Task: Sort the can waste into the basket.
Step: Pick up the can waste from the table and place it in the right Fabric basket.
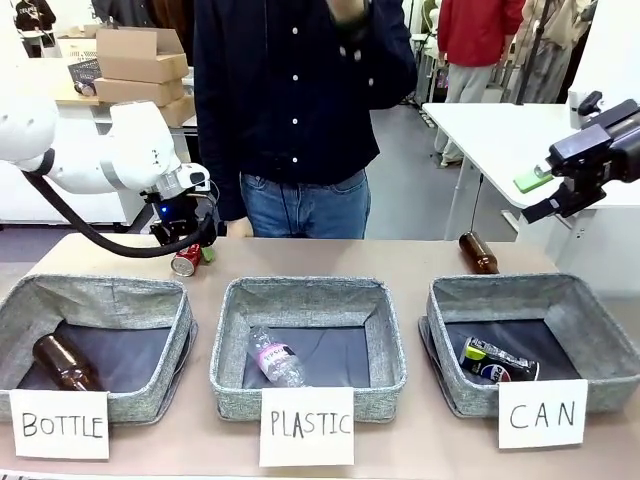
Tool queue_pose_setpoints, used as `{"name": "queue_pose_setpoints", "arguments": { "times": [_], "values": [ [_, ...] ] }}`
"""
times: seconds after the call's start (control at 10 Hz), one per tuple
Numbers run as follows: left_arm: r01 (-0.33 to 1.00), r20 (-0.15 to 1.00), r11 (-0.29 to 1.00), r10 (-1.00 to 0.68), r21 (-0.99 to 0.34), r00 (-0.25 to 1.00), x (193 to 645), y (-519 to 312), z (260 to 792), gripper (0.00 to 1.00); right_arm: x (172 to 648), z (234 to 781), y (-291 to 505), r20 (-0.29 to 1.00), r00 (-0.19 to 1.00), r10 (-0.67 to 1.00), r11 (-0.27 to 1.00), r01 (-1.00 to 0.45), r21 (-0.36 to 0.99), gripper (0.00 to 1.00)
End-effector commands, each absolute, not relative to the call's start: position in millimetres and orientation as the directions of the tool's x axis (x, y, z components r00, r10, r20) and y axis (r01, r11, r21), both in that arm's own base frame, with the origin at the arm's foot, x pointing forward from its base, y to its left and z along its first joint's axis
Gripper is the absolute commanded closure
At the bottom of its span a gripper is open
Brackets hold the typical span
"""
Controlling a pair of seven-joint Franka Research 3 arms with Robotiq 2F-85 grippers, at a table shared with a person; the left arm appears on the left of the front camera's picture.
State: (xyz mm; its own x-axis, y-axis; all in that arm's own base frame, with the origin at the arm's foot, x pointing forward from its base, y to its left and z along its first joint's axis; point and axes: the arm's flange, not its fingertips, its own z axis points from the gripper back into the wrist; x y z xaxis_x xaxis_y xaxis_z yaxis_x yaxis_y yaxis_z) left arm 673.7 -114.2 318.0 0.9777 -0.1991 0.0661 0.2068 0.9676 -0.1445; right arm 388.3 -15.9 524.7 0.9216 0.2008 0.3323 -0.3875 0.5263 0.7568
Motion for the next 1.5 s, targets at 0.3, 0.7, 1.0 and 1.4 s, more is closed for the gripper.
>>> {"name": "queue_pose_setpoints", "arguments": {
  "times": [0.3, 0.7, 1.0, 1.4],
  "values": [
    [0.176, 0.069, 0.980, -0.170, -0.093, 0.983, 675, -115, 320, 1.00, 387, 525, -19, 0.344, 0.914, 0.217, 0.521, -0.406, 0.750, 0.00],
    [0.149, 0.157, 0.968, -0.118, -0.203, 0.981, 651, -88, 366, 1.00, 387, 525, -19, 0.344, 0.914, 0.217, 0.521, -0.406, 0.750, 0.00],
    [0.443, 0.460, 0.799, -0.240, -0.406, 0.854, 511, -77, 478, 1.00, 387, 525, -19, 0.344, 0.914, 0.217, 0.521, -0.406, 0.750, 0.00],
    [0.496, 0.519, 0.786, -0.269, -0.369, 0.812, 488, -104, 504, 1.00, 387, 525, -19, 0.344, 0.914, 0.217, 0.521, -0.406, 0.750, 0.00]
  ]
}}
